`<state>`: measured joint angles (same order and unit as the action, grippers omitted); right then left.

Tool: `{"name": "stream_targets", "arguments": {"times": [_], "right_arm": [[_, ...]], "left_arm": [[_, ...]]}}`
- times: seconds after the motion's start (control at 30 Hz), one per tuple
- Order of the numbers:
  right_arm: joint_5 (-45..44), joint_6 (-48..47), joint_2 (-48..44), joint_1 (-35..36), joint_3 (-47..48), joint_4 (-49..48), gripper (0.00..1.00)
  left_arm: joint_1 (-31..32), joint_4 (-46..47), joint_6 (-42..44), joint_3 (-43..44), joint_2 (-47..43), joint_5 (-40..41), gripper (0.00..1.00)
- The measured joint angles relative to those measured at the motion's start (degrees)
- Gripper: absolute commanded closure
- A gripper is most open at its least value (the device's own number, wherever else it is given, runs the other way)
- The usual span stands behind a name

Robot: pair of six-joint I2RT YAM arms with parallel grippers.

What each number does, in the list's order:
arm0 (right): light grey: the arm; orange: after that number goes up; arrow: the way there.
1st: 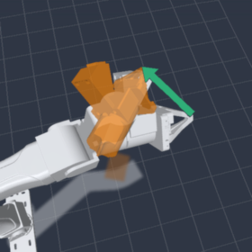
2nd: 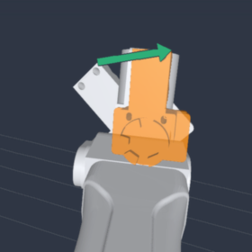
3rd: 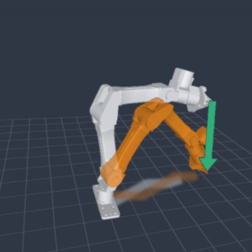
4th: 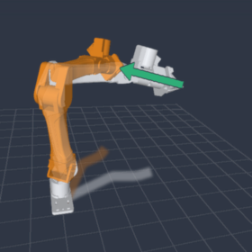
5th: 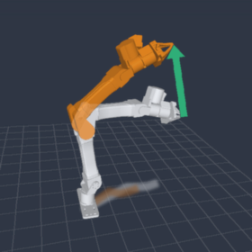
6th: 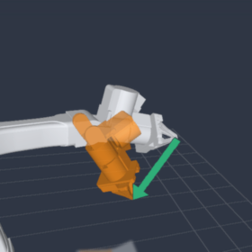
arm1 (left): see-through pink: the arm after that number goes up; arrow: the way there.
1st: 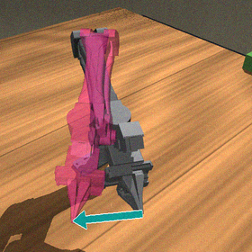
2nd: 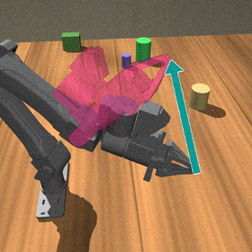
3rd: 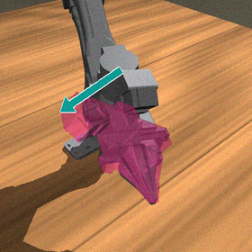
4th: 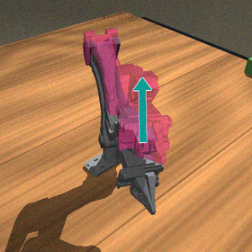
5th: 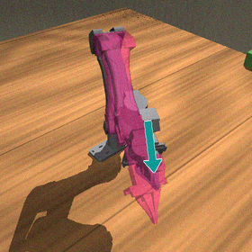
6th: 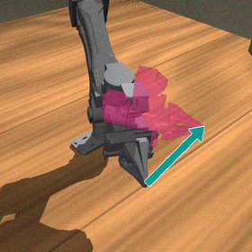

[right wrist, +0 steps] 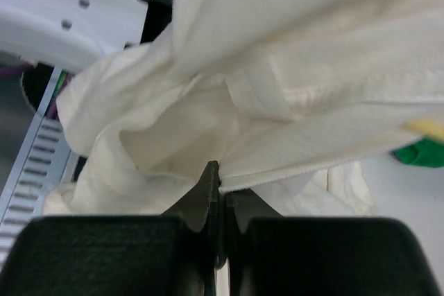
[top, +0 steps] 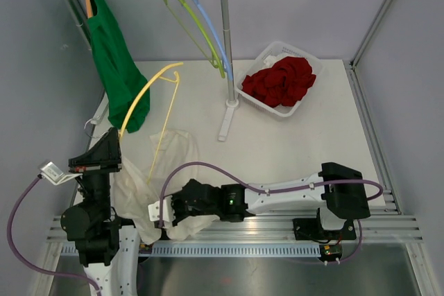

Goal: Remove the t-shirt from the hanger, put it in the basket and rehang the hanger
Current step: Remove the tshirt from the hanger, then place the tshirt into the basket

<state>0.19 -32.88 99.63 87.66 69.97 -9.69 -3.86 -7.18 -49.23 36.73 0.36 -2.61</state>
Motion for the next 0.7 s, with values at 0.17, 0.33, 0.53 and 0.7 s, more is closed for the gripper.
{"name": "stream_targets", "arguments": {"times": [0.17, 0.33, 0.53, 0.7], "right_arm": [[0.55, 0.26, -6.82, -0.5, -10.75, 2.1, 1.0], [2.47, 1.36, -8.7, -5.46, -15.69, 6.67, 1.0], [2.27, 2.69, -13.11, -8.94, -19.12, 7.32, 1.0], [-1.03, 6.01, -20.57, -12.63, -24.44, 3.43, 1.0]], "left_arm": [[0.42, 2.45, 0.48, 2.01, 0.0, 4.85, 1.0], [0.44, 7.1, 1.16, 4.42, 0.0, 7.04, 1.0], [0.48, 7.37, 2.54, 4.57, 0.0, 6.91, 1.0], [0.48, 4.07, 4.37, 4.85, 0.0, 6.99, 1.0]]}}
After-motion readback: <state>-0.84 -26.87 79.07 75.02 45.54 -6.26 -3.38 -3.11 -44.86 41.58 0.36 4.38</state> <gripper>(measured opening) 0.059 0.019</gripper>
